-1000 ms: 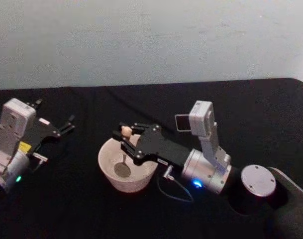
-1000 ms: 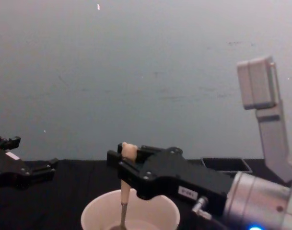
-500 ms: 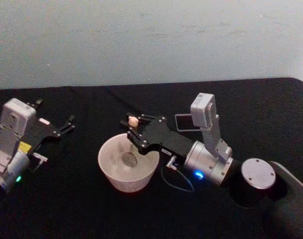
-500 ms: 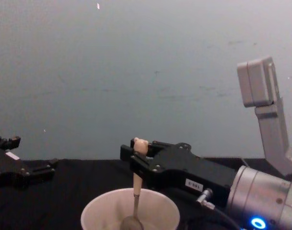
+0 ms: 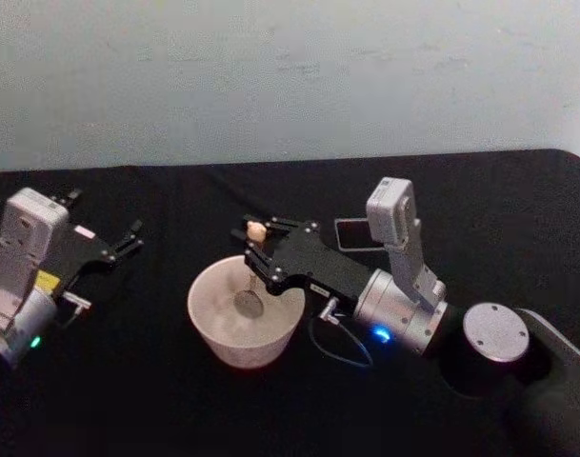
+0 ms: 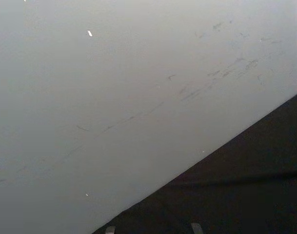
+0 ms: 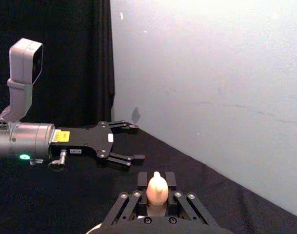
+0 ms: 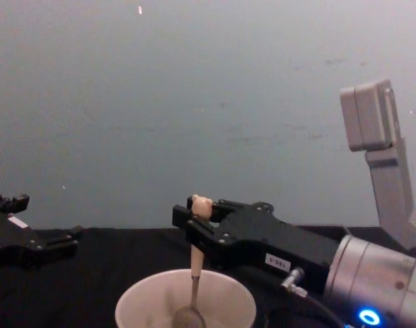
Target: Pick up the stirring spoon with one hand, stir inside the cup, then place it back in its original position.
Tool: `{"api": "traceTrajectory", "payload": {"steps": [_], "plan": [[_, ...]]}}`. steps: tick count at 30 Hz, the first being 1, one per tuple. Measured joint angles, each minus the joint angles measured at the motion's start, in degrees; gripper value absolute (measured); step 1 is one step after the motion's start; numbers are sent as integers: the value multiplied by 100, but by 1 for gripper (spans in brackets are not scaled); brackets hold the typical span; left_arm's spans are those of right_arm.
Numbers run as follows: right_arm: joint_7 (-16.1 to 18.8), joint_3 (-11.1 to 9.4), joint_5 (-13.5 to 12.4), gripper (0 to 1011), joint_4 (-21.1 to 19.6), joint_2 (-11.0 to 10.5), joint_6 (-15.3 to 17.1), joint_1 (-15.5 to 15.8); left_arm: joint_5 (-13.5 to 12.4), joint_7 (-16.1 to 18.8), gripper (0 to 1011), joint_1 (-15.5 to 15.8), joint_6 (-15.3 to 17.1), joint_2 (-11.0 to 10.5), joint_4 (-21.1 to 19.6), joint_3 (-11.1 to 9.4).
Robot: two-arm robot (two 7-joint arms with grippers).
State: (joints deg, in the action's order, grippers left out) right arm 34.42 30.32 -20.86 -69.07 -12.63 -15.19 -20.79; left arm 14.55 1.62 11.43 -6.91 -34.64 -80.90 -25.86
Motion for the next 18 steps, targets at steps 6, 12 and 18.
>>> {"api": "traceTrajectory", "payload": {"steps": [6,12,18], "plan": [[3,-8,11,211,4,5,-2,-5,0,0,1001,0,0,0,0,0],[8,-16,16,211,2,8,-4,-10,0,0,1001,0,0,0,0,0],[1,-28,16,211,-61,1,1,1,0,0,1001,0,0,0,0,0]]}}
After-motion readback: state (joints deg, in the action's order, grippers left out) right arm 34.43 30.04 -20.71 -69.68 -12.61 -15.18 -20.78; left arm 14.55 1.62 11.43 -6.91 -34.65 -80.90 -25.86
